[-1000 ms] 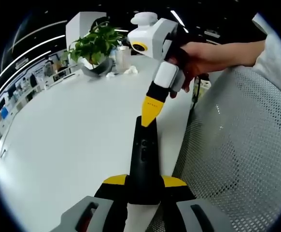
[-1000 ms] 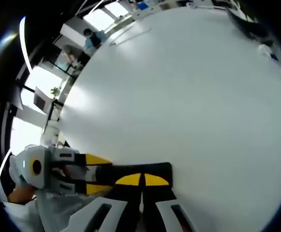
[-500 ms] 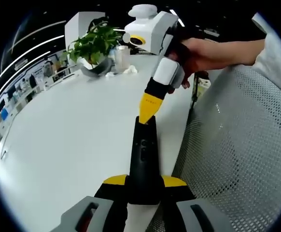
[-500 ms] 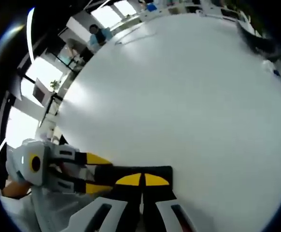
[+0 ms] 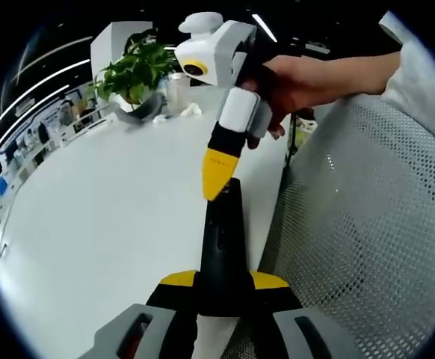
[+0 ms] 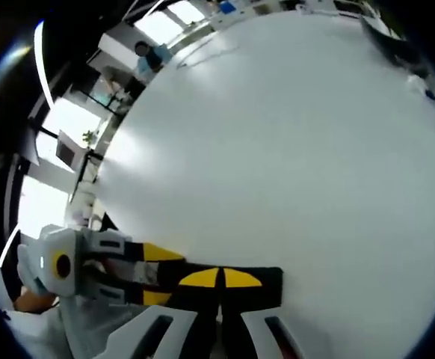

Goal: Press the specified remote control buttons in sequence, fully releasing each button before pressing the next.

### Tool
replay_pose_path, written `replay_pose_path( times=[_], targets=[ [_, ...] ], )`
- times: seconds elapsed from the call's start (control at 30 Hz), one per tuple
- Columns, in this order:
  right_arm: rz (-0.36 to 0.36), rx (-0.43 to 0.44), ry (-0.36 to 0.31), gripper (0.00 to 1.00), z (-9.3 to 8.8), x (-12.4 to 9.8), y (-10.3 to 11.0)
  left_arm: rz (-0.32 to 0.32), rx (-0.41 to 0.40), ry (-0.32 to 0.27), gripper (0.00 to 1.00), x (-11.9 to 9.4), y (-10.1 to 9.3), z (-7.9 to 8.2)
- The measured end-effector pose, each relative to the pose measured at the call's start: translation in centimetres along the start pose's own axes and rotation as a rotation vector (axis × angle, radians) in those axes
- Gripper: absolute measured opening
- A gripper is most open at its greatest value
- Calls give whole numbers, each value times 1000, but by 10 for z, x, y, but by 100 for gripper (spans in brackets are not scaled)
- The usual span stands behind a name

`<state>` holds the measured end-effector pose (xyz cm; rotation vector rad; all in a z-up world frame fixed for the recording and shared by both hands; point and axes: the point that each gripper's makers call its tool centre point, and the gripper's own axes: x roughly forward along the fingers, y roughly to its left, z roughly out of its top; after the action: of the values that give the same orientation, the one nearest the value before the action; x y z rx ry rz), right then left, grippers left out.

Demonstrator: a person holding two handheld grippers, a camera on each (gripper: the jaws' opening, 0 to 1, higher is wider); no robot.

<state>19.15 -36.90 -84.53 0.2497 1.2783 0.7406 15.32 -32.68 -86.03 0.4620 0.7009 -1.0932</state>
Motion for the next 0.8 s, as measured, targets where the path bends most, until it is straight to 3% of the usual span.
replay_pose_path(
  times=[0.27, 0.53, 0.8],
  targets=[
    [-6, 8, 17, 0, -3, 2, -2, 0, -9, -2, 24, 0, 0, 0],
    [-42, -40, 27, 0, -5, 4, -3, 0, -12, -5, 24, 0, 1, 0],
    [-16, 18, 10, 0, -5, 4, -5, 0, -12, -8, 24, 0, 1, 0]
  ],
)
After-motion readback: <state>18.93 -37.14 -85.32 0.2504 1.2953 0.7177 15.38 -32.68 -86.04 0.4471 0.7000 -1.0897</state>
